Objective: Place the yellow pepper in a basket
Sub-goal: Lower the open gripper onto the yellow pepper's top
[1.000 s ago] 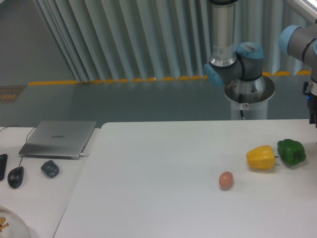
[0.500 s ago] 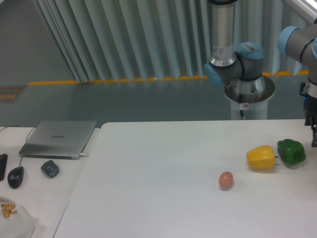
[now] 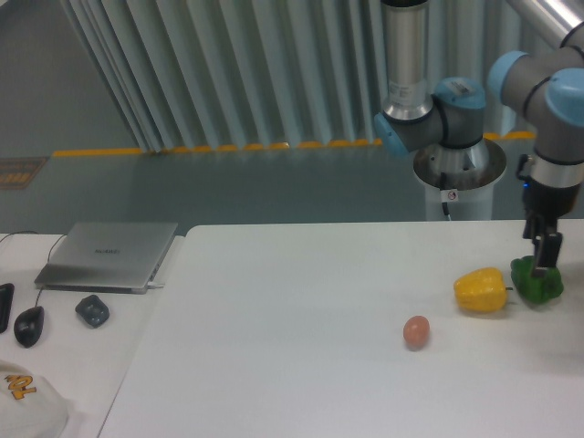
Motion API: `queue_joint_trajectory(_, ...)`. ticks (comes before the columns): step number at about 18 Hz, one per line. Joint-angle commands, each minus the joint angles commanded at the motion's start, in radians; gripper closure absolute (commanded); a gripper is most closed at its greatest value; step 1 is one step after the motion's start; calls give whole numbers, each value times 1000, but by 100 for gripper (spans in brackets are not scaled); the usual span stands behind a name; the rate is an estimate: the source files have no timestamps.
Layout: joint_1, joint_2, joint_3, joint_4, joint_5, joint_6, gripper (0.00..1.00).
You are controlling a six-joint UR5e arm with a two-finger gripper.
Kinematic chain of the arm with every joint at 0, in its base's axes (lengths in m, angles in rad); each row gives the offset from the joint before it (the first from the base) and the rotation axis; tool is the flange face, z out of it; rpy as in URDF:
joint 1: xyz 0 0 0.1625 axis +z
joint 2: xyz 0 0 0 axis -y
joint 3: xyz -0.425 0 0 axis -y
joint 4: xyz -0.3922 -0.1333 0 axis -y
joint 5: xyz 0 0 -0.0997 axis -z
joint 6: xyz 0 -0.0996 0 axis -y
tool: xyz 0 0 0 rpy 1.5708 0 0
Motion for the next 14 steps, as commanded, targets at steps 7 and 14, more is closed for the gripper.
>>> queue_joint_trajectory(7,-97,-15,-38,8,161,-57,0)
queue_joint_trajectory(14,-97,-22,-86,72,174,-77,0)
